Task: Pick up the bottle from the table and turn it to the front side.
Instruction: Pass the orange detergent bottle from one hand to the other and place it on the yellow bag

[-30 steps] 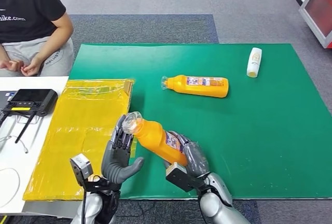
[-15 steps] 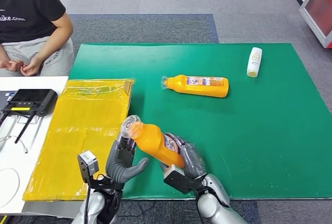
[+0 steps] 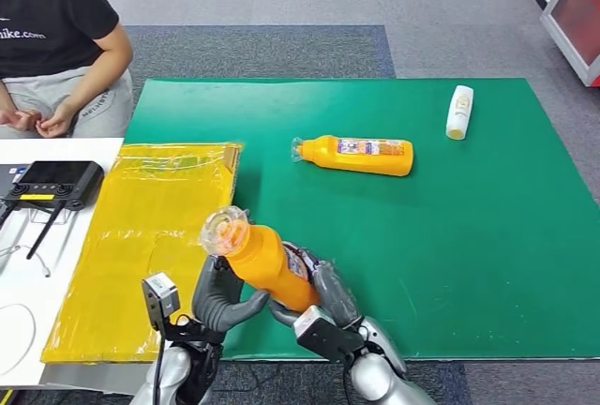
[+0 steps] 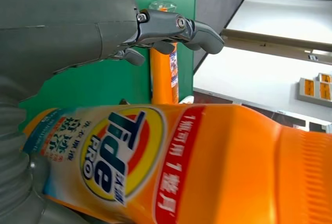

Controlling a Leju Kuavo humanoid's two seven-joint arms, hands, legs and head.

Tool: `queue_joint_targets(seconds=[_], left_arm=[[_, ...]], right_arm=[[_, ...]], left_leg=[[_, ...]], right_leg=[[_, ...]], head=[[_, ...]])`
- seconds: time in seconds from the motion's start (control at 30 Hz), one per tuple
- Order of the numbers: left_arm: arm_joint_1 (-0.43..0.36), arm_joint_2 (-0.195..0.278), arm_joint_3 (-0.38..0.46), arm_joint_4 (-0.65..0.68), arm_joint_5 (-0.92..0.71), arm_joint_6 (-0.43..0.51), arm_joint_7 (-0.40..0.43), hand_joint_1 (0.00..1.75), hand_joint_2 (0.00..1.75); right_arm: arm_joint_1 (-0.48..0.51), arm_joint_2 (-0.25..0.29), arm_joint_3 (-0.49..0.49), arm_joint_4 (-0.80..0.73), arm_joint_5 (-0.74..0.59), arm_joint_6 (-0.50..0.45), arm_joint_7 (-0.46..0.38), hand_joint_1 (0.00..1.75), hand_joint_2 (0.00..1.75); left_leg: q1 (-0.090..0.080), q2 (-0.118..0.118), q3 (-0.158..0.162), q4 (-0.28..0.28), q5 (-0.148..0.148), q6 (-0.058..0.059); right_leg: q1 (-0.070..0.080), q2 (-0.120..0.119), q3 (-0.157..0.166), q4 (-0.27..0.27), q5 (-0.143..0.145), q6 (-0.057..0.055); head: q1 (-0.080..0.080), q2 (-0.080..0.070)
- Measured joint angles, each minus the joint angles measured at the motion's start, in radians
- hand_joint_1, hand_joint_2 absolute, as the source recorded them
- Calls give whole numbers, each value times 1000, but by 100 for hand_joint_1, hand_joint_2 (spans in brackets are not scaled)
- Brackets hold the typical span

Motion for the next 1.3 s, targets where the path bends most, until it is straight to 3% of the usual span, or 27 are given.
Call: queue_joint_targets(seconds=[0.3,0.93,0.97,1.07,1.1,1.3], left_arm=[[-11,0,-2,11,-2,-26,-4,0,175],[-40,8,-35,14,-95,-24,-22,0,175],[-41,8,-35,15,-90,-28,-19,14,175],[-46,9,-34,19,-82,-39,-15,145,175],[-48,10,-34,20,-80,-44,-15,175,175],[-57,12,-33,23,-75,-57,-11,175,175]], right_arm=[[-4,-5,4,-13,-11,1,-15,175,175],[-34,-2,5,148,80,-92,-20,175,175],[-36,-2,5,153,79,-92,-21,175,175],[-40,1,5,159,77,-91,-24,175,175],[-40,2,5,159,76,-91,-25,175,175],[-42,4,5,157,74,-88,-27,175,175]], left_leg=[[0,0,0,0,0,0],[0,0,0,0,0,0],[0,0,0,0,0,0],[0,0,0,0,0,0],[0,0,0,0,0,0],[0,0,0,0,0,0]], right_leg=[[0,0,0,0,0,0],[0,0,0,0,0,0],[0,0,0,0,0,0],[0,0,0,0,0,0],[0,0,0,0,0,0],[0,0,0,0,0,0]], head=[[0,0],[0,0],[0,0],[0,0],[0,0],[0,0]])
